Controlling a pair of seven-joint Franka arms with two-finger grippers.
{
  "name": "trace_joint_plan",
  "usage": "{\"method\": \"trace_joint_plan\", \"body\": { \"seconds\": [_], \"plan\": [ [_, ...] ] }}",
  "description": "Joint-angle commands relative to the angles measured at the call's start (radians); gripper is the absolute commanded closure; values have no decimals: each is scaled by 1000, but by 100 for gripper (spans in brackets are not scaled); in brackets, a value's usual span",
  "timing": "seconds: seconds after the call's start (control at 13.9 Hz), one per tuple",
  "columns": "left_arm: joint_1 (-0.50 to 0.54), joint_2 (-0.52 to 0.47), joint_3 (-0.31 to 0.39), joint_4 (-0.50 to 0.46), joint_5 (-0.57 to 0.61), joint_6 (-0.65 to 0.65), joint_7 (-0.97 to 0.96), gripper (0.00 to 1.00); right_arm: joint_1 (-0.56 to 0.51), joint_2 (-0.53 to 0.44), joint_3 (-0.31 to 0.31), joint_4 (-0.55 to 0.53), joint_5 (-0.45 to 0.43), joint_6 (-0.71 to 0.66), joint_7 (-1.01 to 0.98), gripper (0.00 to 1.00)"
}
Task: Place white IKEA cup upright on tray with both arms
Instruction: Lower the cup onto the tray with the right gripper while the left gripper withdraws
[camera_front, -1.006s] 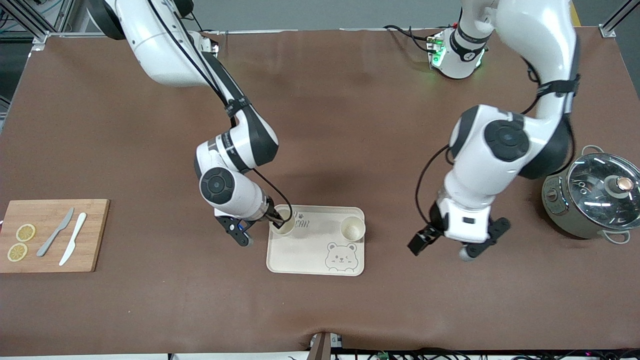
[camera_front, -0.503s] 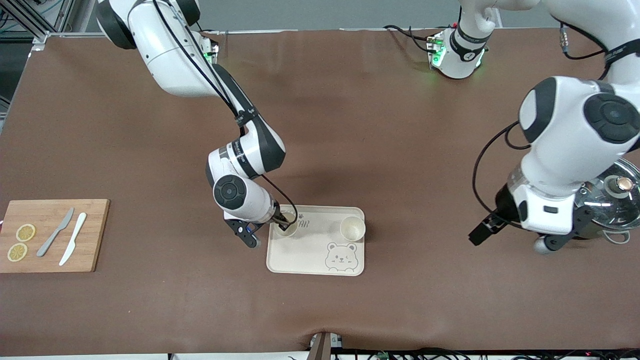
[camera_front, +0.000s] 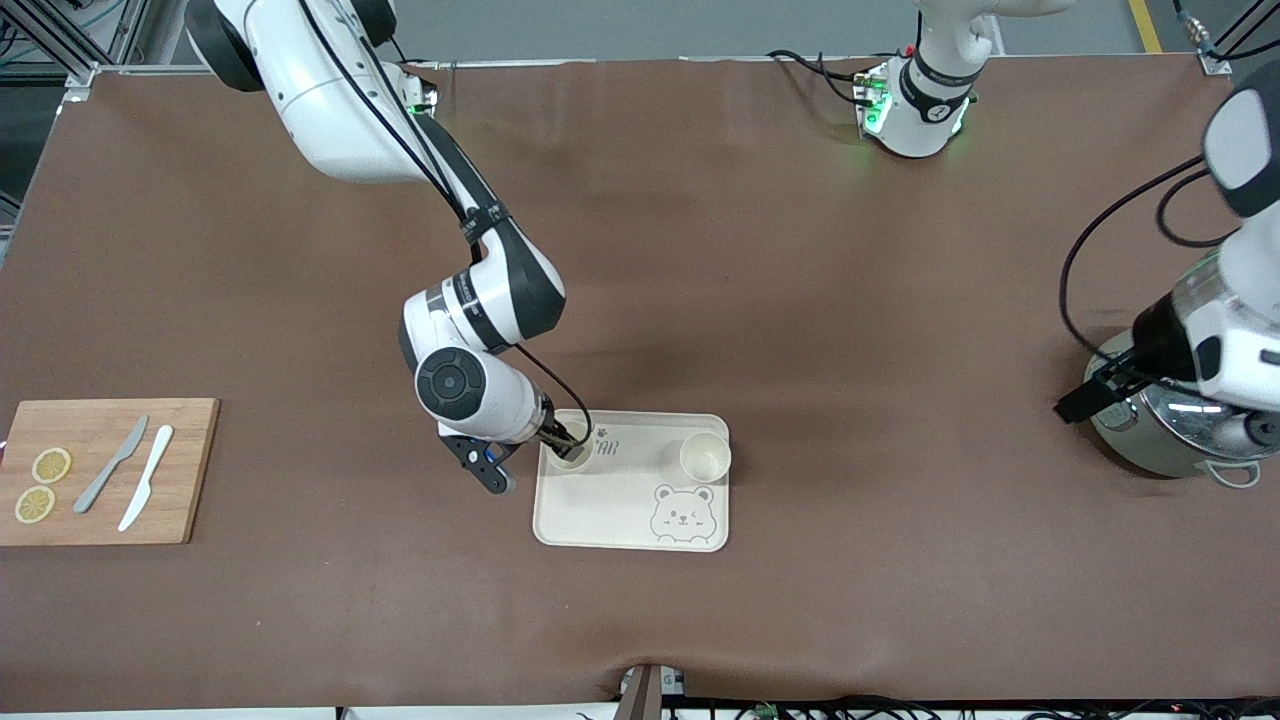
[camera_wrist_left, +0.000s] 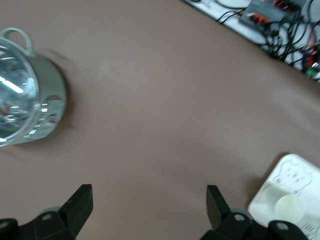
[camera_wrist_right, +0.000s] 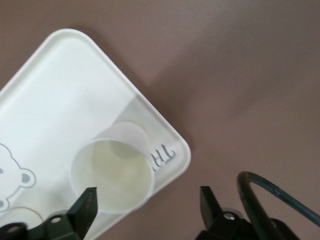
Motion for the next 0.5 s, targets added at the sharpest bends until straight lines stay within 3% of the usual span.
{"method": "trace_joint_plan", "body": {
  "seconds": [0.0, 0.22, 0.43],
  "plan": [
    [52, -68, -6, -26, 22, -100, 108, 0, -22, -116, -2, -10, -15, -100, -17, 0],
    [75, -102, -6, -24, 22, -165, 212, 0, -90, -209, -2, -22, -39, -236, -94, 0],
    [83, -127, -6, -21, 22, -180, 252, 0, -169, -323, 1, -53, -30, -269, -227, 0]
  ]
}}
